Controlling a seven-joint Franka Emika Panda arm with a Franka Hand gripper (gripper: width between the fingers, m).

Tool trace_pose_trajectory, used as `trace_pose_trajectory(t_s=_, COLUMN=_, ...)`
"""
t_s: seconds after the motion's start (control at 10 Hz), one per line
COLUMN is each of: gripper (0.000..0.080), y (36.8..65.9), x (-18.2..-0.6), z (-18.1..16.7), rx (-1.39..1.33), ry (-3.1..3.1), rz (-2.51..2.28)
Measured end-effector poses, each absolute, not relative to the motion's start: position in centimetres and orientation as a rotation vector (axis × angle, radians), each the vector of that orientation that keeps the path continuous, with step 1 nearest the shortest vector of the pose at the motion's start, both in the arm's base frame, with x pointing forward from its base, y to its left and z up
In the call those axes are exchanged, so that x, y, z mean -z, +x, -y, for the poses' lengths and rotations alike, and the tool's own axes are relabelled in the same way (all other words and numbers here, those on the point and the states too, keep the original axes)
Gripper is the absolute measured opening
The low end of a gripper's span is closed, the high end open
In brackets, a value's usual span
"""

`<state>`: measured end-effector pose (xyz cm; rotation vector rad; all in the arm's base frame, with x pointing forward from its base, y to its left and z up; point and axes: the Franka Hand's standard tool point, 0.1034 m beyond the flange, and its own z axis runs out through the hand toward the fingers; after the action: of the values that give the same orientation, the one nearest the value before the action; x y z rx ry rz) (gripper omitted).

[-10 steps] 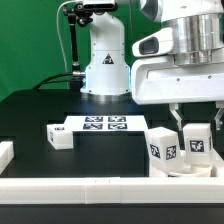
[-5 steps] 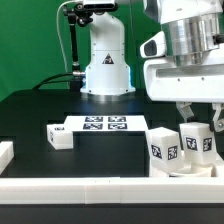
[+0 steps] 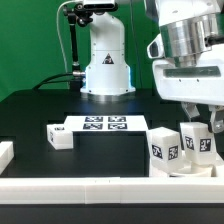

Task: Assemble stool

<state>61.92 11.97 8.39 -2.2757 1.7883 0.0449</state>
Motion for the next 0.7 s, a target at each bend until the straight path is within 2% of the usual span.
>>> trace_pose_trajectory(t_s=0.6, gripper=0.0335, y=61.95, x=-8.43, z=-12.08, rx=-0.116, ry=-2.034, rz=-2.019)
trace_pose_trajectory(t_s=0.7, gripper=0.0436, y=61.98, x=-8.58, z=-12.11, rx=-0.115, ry=-2.048, rz=-2.003)
